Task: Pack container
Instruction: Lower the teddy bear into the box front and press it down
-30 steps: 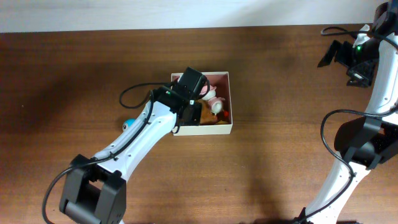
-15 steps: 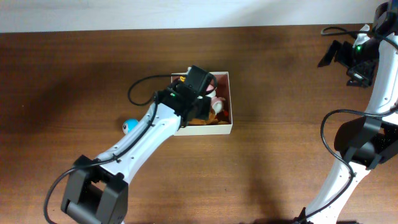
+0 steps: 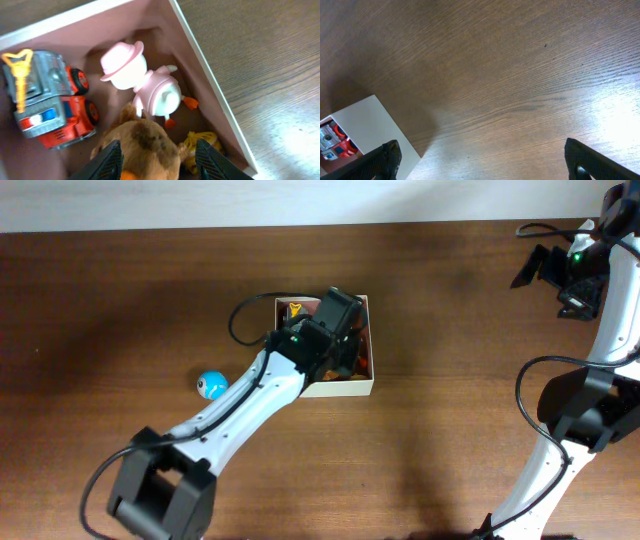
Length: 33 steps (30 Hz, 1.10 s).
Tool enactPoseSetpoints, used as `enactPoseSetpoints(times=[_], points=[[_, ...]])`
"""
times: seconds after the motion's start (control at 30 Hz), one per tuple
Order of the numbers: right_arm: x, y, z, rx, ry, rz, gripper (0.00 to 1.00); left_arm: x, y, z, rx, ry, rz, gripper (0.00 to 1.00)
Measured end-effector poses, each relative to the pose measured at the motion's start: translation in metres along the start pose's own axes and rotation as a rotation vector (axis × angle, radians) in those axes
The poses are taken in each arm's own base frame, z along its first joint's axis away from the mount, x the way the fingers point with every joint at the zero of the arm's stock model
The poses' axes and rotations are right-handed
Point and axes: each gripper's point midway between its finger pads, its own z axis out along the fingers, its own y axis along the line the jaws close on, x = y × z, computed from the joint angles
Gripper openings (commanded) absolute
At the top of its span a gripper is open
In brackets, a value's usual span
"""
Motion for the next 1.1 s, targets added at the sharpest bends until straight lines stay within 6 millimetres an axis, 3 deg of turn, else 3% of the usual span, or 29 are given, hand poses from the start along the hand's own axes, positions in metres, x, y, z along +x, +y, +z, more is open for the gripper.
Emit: enactPoseSetpoints(times=[0.2,0.33,0.53,0.83,1.1], points=[[0.000,0.000,0.000,0.000,0.000,0.000,0.99,0.013,0.000,0.030,-0.007,0.049,0.030,0.37],[0.000,0.000,0.000,0.000,0.000,0.000,0.99,0.014,0.000,0.030,-0.009,0.058,0.041,0.27],[0.000,0.000,0.000,0.000,0.000,0.000,0.99,0.025,0.007,0.026,-0.039,0.114,0.045,0.20],[0.000,0.000,0.000,0.000,0.000,0.000,0.99,0.041,0.024,0.021,-0.098,0.192,0.042,0.19],[0.000,0.000,0.000,0.000,0.000,0.000,0.99,0.042,0.057,0.014,-0.157,0.231,-0.009,0.24]])
